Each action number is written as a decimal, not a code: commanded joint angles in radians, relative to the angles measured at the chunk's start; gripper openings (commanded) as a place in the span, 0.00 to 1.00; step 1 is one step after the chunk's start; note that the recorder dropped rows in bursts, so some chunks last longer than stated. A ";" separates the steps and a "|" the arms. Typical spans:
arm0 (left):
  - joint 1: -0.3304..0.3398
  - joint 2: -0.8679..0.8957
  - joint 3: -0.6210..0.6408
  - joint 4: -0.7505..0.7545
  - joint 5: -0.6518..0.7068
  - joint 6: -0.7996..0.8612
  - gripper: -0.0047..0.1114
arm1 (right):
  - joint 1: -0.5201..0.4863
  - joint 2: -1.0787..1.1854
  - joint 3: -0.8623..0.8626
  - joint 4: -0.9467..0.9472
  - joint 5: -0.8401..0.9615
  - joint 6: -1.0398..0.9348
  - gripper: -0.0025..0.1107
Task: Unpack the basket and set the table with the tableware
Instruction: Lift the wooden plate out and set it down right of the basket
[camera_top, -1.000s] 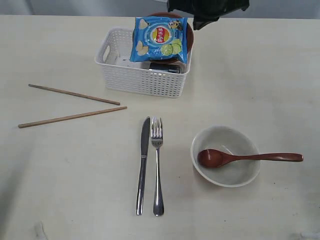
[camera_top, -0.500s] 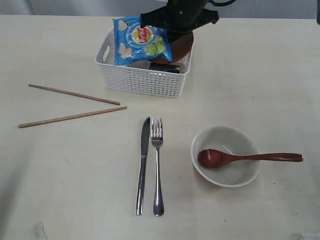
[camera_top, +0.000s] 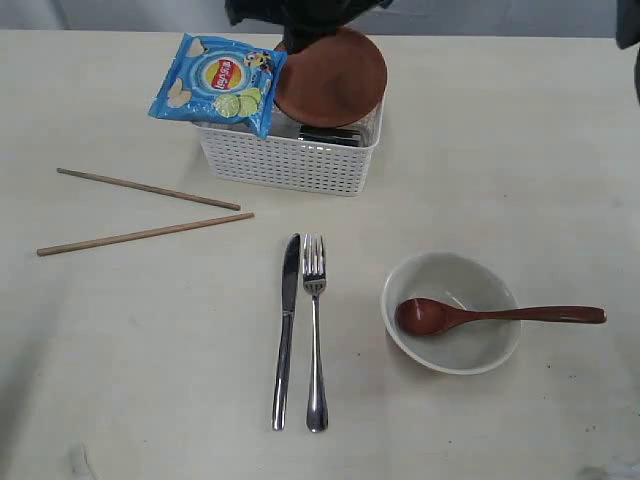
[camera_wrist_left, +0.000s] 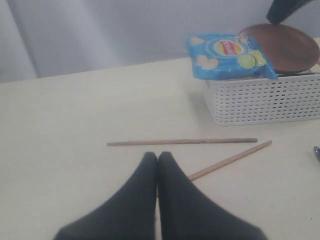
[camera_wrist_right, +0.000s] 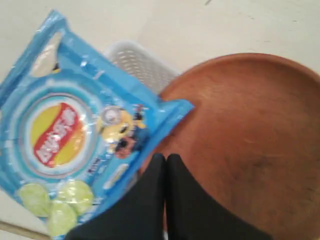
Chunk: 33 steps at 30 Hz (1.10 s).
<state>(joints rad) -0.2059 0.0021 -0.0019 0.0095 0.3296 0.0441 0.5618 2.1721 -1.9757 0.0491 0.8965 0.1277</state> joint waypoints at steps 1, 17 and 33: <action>-0.006 -0.002 0.002 -0.002 -0.008 0.000 0.04 | -0.116 -0.003 -0.013 -0.020 0.097 0.036 0.16; -0.006 -0.002 0.002 -0.002 -0.008 0.000 0.04 | -0.292 0.084 -0.013 0.270 -0.080 -0.227 0.45; -0.006 -0.002 0.002 -0.002 -0.008 0.000 0.04 | -0.292 0.148 -0.013 0.471 -0.125 -0.630 0.50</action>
<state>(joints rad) -0.2059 0.0021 -0.0019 0.0095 0.3296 0.0441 0.2740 2.3103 -1.9840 0.5111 0.7807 -0.4799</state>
